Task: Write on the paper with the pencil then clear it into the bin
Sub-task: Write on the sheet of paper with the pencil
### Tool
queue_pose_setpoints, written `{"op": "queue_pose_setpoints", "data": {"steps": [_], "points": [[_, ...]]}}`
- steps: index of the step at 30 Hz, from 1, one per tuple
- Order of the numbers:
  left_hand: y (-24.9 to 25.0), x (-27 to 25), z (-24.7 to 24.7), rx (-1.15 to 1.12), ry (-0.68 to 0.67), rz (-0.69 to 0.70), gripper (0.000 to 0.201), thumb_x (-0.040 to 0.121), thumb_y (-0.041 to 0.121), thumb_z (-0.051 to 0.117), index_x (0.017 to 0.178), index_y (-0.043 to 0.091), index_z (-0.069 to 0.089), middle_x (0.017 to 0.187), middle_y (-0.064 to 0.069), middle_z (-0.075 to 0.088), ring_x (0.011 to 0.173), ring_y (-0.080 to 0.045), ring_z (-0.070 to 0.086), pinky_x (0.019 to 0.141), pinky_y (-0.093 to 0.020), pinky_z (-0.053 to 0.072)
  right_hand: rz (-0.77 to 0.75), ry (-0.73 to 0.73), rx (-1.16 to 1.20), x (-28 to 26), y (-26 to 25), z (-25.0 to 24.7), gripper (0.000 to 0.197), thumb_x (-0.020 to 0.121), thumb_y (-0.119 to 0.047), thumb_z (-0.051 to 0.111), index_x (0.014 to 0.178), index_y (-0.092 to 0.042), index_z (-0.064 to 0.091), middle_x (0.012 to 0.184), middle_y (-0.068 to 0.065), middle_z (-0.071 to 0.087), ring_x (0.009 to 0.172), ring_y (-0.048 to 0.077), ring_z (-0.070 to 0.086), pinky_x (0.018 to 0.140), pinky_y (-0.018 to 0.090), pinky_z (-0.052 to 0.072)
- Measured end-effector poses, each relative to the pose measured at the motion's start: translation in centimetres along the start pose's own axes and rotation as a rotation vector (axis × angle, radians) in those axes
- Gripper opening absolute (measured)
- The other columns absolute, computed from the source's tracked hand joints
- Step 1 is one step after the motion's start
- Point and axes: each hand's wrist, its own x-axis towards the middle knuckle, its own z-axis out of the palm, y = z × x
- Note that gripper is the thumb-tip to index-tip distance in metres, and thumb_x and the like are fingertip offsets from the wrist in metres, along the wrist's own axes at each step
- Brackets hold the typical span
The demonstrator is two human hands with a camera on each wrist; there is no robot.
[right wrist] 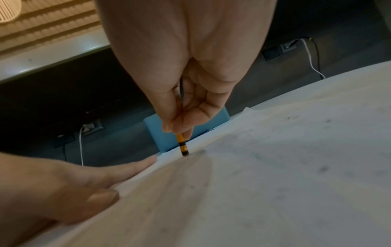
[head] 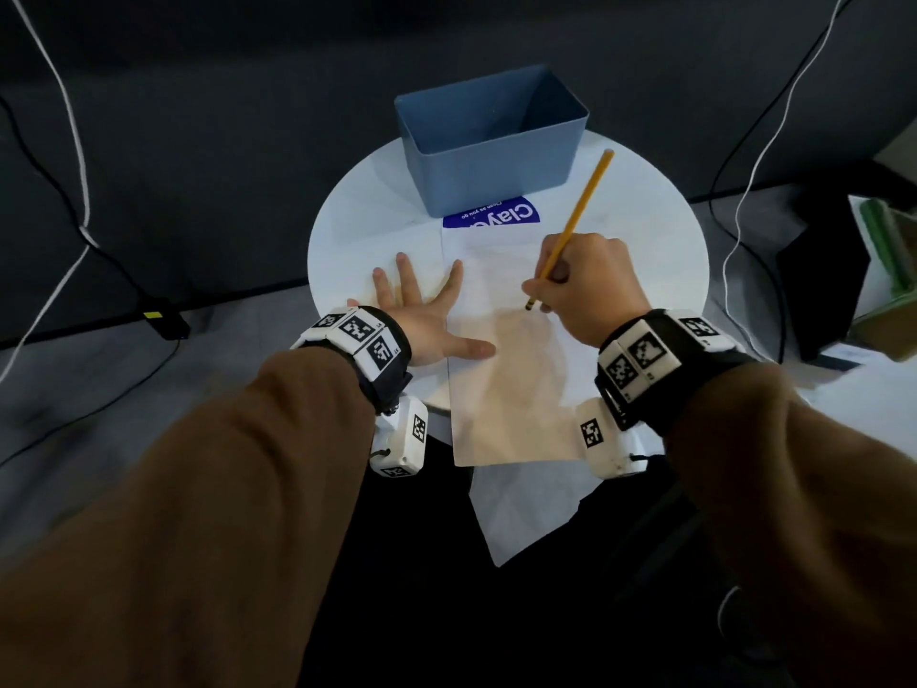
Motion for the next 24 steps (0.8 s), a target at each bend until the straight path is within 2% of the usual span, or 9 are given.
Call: {"op": "queue_pose_setpoints", "data": {"steps": [4,6,8,10,13,17,19,22,24], "points": [[-0.2,0.0,0.0,-0.019,-0.004,0.013,0.119,0.066,0.091,0.054,0.145,0.054,-0.028,0.151,-0.011,-0.047,0.142,-0.043,-0.035,0.110,-0.075,-0.005,0.044,-0.004,-0.066,0.0,1.3,-1.3,0.025,0.089,-0.020,0.077,0.071,-0.017,0.060,0.069,0.003,0.069,0.070,0.016,0.068,0.065,0.015,0.047],[-0.3,-0.1,0.0,-0.025,-0.007,0.013,0.119,0.065,0.091,0.054,0.144,0.055,-0.028,0.151,-0.011,-0.047,0.142,-0.043,-0.035,0.110,-0.075,-0.005,0.095,0.012,-0.086,-0.2,2.1,-2.8,0.024,0.090,-0.019,0.076,0.072,-0.015,0.061,0.069,0.004,0.069,0.068,0.015,0.069,0.068,0.021,0.052],[-0.2,-0.1,0.0,-0.025,-0.009,0.015,0.119,0.065,0.091,0.054,0.144,0.055,-0.028,0.151,-0.011,-0.047,0.142,-0.043,-0.035,0.110,-0.075,-0.005,0.131,0.036,-0.078,-0.5,2.5,-3.6,0.022,0.091,-0.018,0.075,0.074,-0.013,0.062,0.071,0.004,0.069,0.063,0.009,0.067,0.063,0.015,0.051],[-0.2,0.0,0.0,-0.024,-0.008,0.016,0.119,0.066,0.091,0.054,0.144,0.055,-0.028,0.151,-0.011,-0.046,0.142,-0.043,-0.035,0.110,-0.075,-0.005,0.117,0.052,-0.053,-0.5,2.1,-3.5,0.023,0.090,-0.019,0.076,0.073,-0.014,0.062,0.072,0.003,0.069,0.061,0.005,0.066,0.055,0.003,0.042],[-0.2,0.0,0.1,-0.023,-0.003,0.011,0.118,0.067,0.090,0.054,0.145,0.054,-0.027,0.152,-0.011,-0.045,0.142,-0.043,-0.034,0.110,-0.075,-0.006,0.053,0.028,0.006,-0.1,0.7,-1.7,0.024,0.089,-0.020,0.078,0.071,-0.016,0.061,0.072,0.003,0.070,0.061,0.007,0.068,0.055,0.003,0.043],[0.0,0.0,0.1,-0.024,0.000,-0.001,0.118,0.068,0.089,0.054,0.146,0.053,-0.027,0.152,-0.011,-0.046,0.142,-0.043,-0.035,0.109,-0.076,-0.006,0.008,-0.041,0.004,-0.1,-0.1,-0.2,0.023,0.089,-0.019,0.077,0.074,-0.017,0.061,0.073,0.002,0.070,0.068,0.013,0.070,0.071,0.020,0.055],[0.0,0.1,0.1,-0.027,-0.005,0.001,0.119,0.067,0.090,0.054,0.145,0.054,-0.028,0.151,-0.011,-0.047,0.141,-0.043,-0.036,0.109,-0.076,-0.006,0.023,-0.047,-0.039,0.0,0.5,-0.8,0.021,0.090,-0.019,0.076,0.076,-0.015,0.062,0.074,0.002,0.069,0.072,0.017,0.069,0.073,0.025,0.055],[-0.1,0.2,0.1,-0.033,-0.011,0.006,0.120,0.065,0.090,0.055,0.144,0.055,-0.028,0.150,-0.011,-0.047,0.141,-0.043,-0.036,0.109,-0.076,-0.007,0.068,-0.015,-0.109,0.1,2.0,-2.7,0.021,0.090,-0.021,0.077,0.075,-0.015,0.062,0.074,0.004,0.068,0.077,0.023,0.068,0.080,0.040,0.059],[-0.2,0.2,0.1,-0.034,-0.011,0.010,0.120,0.064,0.091,0.055,0.144,0.056,-0.028,0.150,-0.011,-0.047,0.141,-0.043,-0.036,0.108,-0.076,-0.007,0.103,-0.003,-0.131,0.0,2.6,-3.7,0.021,0.090,-0.021,0.076,0.075,-0.015,0.062,0.074,0.005,0.069,0.077,0.022,0.069,0.081,0.042,0.060]]}}
